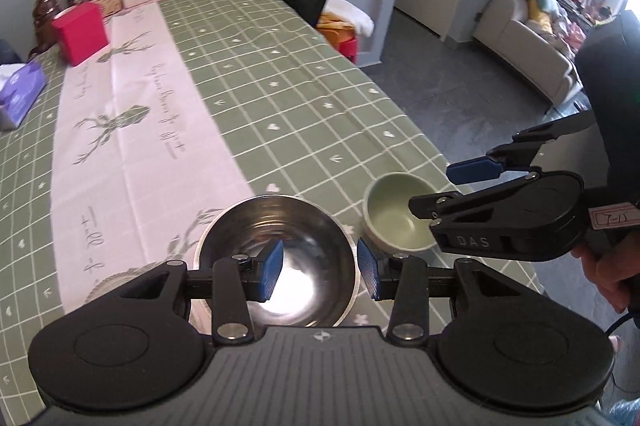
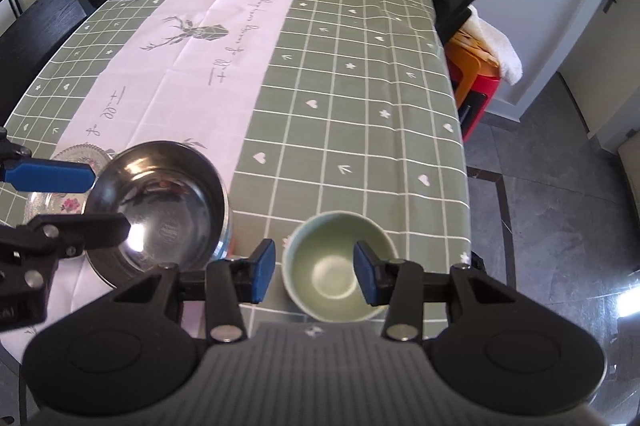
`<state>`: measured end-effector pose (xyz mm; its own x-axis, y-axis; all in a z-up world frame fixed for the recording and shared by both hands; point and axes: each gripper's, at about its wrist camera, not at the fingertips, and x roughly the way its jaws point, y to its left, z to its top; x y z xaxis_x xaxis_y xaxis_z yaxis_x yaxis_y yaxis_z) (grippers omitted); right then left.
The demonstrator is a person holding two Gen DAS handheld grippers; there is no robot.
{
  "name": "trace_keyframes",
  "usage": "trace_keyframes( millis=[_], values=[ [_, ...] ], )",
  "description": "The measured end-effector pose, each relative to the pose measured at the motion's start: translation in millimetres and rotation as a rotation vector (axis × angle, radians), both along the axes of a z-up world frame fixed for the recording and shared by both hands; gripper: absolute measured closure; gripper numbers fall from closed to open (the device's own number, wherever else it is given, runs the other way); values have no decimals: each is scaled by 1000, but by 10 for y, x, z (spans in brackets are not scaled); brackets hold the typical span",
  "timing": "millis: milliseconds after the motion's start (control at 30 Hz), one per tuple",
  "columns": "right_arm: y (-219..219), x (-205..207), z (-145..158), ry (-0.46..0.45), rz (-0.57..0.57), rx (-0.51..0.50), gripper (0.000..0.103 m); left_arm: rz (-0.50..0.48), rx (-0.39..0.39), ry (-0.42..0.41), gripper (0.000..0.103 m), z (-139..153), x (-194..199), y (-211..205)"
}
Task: Organize plates and bowls
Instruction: 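Lift the pale green bowl with the right gripper toward the left gripper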
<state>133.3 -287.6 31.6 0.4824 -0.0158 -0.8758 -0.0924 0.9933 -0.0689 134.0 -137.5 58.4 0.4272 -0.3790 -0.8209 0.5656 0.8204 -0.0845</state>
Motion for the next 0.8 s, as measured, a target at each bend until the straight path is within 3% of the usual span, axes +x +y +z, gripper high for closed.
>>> trace_keyframes(
  millis=[333,400,800],
  values=[
    [-447,-58,-203,39,-83,29,62,-93,61,18,54,-209,78,-567],
    [-520,-33,-279,55,-93,38,68,-105,79,39,54,-280,119,-655],
    [-778,258,-729,143,-128,129,77,-105,182,127,57,-757,500,-961]
  ],
)
